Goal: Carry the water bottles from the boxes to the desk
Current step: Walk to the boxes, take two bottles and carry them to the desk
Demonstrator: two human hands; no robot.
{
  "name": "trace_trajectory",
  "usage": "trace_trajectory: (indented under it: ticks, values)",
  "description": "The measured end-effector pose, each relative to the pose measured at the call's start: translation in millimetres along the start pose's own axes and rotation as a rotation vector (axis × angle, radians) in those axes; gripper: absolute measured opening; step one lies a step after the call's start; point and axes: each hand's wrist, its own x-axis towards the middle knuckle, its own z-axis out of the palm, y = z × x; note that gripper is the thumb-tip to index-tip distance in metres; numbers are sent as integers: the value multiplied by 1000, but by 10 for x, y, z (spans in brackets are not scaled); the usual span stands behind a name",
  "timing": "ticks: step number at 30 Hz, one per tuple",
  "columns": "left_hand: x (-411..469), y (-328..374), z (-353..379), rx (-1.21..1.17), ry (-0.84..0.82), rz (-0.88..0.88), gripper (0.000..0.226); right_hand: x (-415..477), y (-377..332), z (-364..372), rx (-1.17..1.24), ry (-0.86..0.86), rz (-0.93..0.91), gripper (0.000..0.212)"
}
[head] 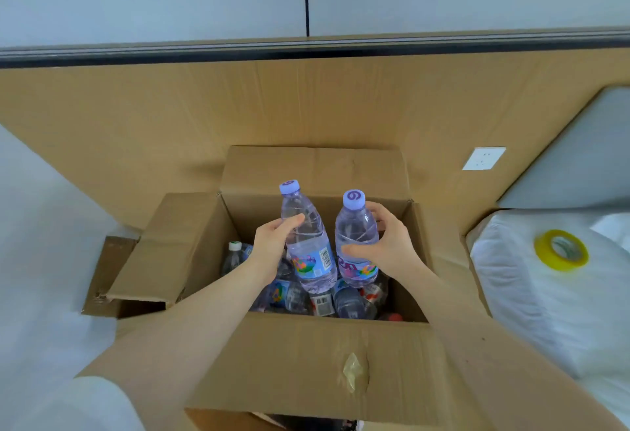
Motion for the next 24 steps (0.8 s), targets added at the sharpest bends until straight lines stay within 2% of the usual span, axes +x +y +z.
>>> trace_trajectory:
  ticks: [4,7,10,12,16,19,24]
  values:
    - [-134,91,-46,-47,-140,-8,26,-272,-275,-7,132,91,-44,59]
    - [-274,159,-109,-40,-255,6,28,-525,-457,33,173,159,-83,59]
    - [-411,217,-136,-54,-307,4,27,-777,-528,72,209,239,-89,66]
    - [-494,221,-118,-70,-334,-31,34,-959,-552,90,214,338,-63,70]
    - [-778,236,24,-113,-481,-63,50,-1369,-575,105,236,528,-6,53]
    - [-974,221,187,-87,-566,-66,47,-1694,-589,97,315,592,-27,57]
    - [-1375,109,467,-25,-741,-115,58,-2239,-660,9,396,737,-66,26]
